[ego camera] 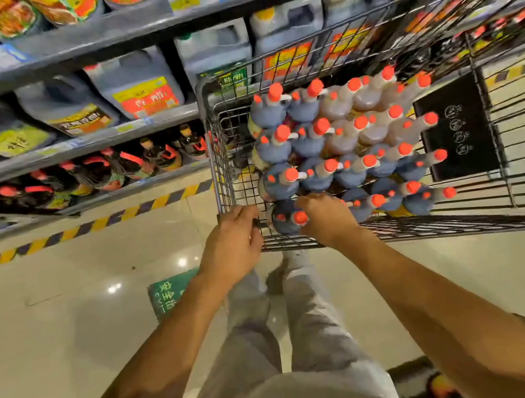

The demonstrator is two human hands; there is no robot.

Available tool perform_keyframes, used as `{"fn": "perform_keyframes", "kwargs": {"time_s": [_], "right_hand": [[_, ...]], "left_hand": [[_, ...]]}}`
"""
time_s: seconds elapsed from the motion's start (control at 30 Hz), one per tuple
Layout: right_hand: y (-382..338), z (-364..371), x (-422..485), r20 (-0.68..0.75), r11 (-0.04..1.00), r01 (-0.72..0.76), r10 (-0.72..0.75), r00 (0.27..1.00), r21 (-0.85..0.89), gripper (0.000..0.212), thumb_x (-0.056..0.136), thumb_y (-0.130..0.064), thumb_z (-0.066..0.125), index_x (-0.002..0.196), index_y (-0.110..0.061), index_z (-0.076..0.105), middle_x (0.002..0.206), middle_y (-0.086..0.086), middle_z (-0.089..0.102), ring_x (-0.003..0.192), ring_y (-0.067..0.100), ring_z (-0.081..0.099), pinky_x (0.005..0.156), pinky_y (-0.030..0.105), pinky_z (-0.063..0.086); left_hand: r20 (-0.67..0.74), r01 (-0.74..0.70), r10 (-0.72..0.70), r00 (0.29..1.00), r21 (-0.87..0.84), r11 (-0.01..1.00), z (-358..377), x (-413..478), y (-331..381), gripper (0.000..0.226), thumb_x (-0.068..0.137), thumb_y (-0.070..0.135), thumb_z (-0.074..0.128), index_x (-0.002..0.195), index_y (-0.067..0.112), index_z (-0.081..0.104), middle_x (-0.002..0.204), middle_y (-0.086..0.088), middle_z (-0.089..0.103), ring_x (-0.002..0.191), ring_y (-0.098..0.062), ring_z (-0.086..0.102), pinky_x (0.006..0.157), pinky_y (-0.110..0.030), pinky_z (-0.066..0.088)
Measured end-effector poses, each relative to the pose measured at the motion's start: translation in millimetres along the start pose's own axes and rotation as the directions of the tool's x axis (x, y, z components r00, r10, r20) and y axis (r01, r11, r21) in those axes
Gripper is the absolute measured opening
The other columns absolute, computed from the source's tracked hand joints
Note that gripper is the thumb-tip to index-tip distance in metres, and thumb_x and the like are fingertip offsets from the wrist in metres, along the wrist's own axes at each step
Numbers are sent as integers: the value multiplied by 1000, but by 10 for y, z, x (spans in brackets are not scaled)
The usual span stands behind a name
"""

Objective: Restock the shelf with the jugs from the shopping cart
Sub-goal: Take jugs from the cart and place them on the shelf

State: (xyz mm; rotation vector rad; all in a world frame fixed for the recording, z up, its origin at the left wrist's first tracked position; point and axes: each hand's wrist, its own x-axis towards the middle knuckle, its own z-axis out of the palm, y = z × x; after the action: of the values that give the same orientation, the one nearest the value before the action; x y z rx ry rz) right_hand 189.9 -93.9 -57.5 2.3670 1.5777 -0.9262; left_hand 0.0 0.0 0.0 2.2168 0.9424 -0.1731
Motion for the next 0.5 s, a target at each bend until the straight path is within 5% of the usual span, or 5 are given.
{"fn": "perform_keyframes", "kwargs": {"time_s": [0.17, 0.5], "right_hand": [[57, 112, 181, 28, 996, 86, -86, 996, -3, 28, 86, -20, 69, 112, -11, 62, 115, 15, 67, 106, 39, 64, 82, 43, 52], [312, 3, 104, -151, 927, 305, -276, 949, 219, 15, 85, -26, 71, 96, -16, 70, 97, 9, 69, 87, 39, 67, 64, 42, 50]], "left_hand": [[18, 139, -138, 990, -71, 988, 107, 122, 85, 42, 94, 11, 53, 136, 11, 53, 132, -11, 56, 117, -29, 57, 92, -37, 45], [115, 362, -344, 932, -217, 907, 267, 158, 96, 43, 90, 13, 65, 132, 14, 56, 121, -5, 65, 94, -11, 58, 78, -13, 36]]}}
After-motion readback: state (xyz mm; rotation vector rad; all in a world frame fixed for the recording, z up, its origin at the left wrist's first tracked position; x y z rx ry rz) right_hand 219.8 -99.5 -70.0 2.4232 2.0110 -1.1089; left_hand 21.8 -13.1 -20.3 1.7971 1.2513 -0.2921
